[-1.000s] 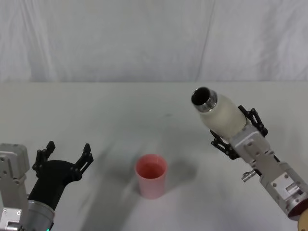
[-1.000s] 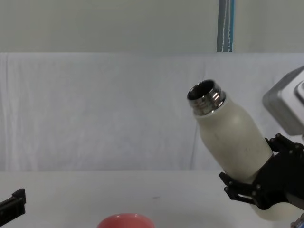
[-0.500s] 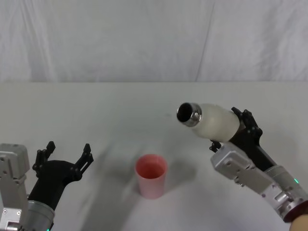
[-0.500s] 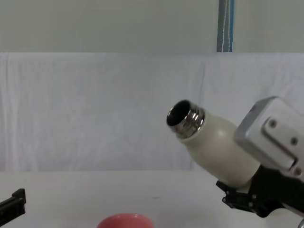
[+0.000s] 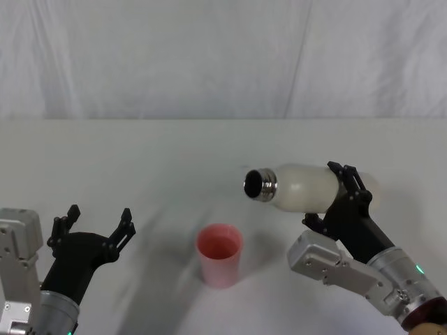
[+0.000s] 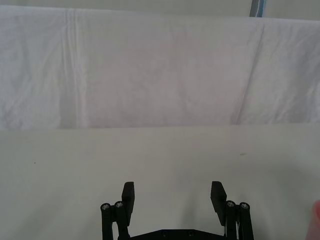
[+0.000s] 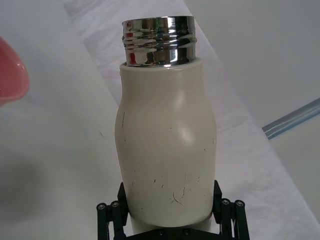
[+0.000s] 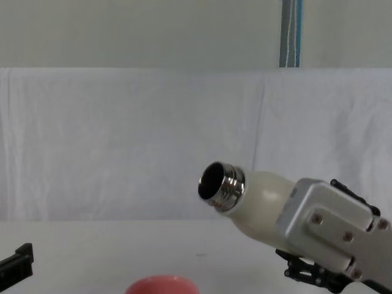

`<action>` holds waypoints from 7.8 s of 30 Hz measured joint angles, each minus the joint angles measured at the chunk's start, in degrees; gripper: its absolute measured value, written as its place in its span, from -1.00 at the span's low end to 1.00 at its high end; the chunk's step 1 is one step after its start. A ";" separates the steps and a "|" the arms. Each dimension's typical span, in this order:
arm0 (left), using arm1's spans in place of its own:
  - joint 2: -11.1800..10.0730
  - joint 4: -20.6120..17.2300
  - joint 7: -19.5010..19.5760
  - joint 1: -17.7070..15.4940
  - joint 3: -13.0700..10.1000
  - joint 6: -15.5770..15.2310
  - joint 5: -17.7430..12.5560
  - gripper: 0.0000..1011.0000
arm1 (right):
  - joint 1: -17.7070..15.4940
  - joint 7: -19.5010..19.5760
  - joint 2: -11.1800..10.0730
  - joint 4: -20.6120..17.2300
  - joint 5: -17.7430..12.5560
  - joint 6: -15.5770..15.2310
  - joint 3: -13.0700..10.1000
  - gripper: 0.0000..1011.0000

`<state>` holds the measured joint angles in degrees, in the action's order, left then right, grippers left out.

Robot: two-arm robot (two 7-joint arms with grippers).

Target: Grasp the thermos with one hand and pour water into the cup lid.

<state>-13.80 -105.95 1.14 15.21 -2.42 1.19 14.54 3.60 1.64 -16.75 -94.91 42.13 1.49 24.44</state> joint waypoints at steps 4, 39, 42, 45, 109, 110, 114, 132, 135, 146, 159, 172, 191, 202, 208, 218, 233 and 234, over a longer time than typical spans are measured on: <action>0.00 0.00 0.00 0.00 0.00 0.00 0.00 0.98 | 0.29 0.83 0.01 0.80 1.49 0.18 0.58 0.90; 0.00 0.00 0.00 0.00 0.00 0.00 0.00 0.98 | 3.44 5.52 -2.38 4.41 12.32 -0.60 6.34 0.90; 0.00 0.00 0.00 0.00 0.00 0.00 0.00 0.98 | 3.61 5.60 -2.45 4.46 12.54 -0.74 6.50 0.90; 0.00 0.00 0.00 0.00 0.00 0.00 0.00 0.98 | 3.87 5.71 -2.61 4.57 12.94 -0.93 6.76 0.90; 0.00 0.00 0.00 0.00 0.00 0.00 0.00 0.98 | 6.40 8.26 -4.21 5.36 17.95 -2.84 9.37 0.90; 0.00 0.00 0.00 0.00 0.00 0.00 0.00 0.98 | 6.42 8.27 -4.25 5.36 18.04 -2.91 9.40 0.90; 0.00 0.00 0.00 0.00 0.00 0.00 0.00 0.98 | 6.49 8.27 -4.35 5.35 18.23 -3.05 9.48 0.90; 0.00 0.00 0.00 0.00 0.00 0.00 0.00 0.98 | 6.56 8.27 -4.68 5.12 19.04 -3.57 9.90 0.90; 0.00 0.00 0.00 0.00 0.00 0.00 0.00 0.98 | 6.55 8.27 -4.73 4.97 19.14 -3.68 9.93 0.90; 0.00 0.00 0.00 0.00 0.00 0.00 0.00 0.98 | 6.71 8.27 -4.78 4.98 19.47 -3.85 10.05 0.90; 0.00 0.00 0.00 0.00 0.00 0.00 0.00 0.98 | 6.67 8.26 -4.81 4.96 19.45 -3.92 10.05 0.90; 0.00 0.00 0.00 0.00 0.00 0.00 0.00 0.98 | 6.84 8.26 -4.94 4.95 19.68 -3.93 10.19 0.90; 0.00 0.00 0.00 0.00 0.00 0.00 0.00 0.98 | 6.93 8.18 -5.16 4.95 19.99 -4.09 10.27 0.90; 0.00 0.00 0.00 0.00 0.00 0.00 0.00 0.98 | 6.96 8.16 -5.21 4.95 20.06 -4.14 10.35 0.90; 0.00 0.00 0.00 0.00 0.00 0.00 0.00 0.98 | 6.95 8.15 -5.19 5.03 20.07 -4.18 10.37 0.90; 0.00 0.00 0.00 0.00 0.00 0.00 0.00 0.98 | 6.92 8.15 -5.17 5.11 20.15 -4.26 10.42 0.90; 0.00 0.00 0.00 0.00 0.00 0.00 0.00 0.98 | 6.88 8.15 -5.27 5.12 20.19 -4.28 10.36 0.90; 0.00 0.00 0.00 0.00 0.00 0.00 0.00 0.98 | 6.88 8.15 -5.28 5.12 20.19 -4.28 10.36 0.90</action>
<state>-13.80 -105.95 1.14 15.21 -2.41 1.19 14.54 10.48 9.79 -22.03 -89.79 62.31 -2.79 34.79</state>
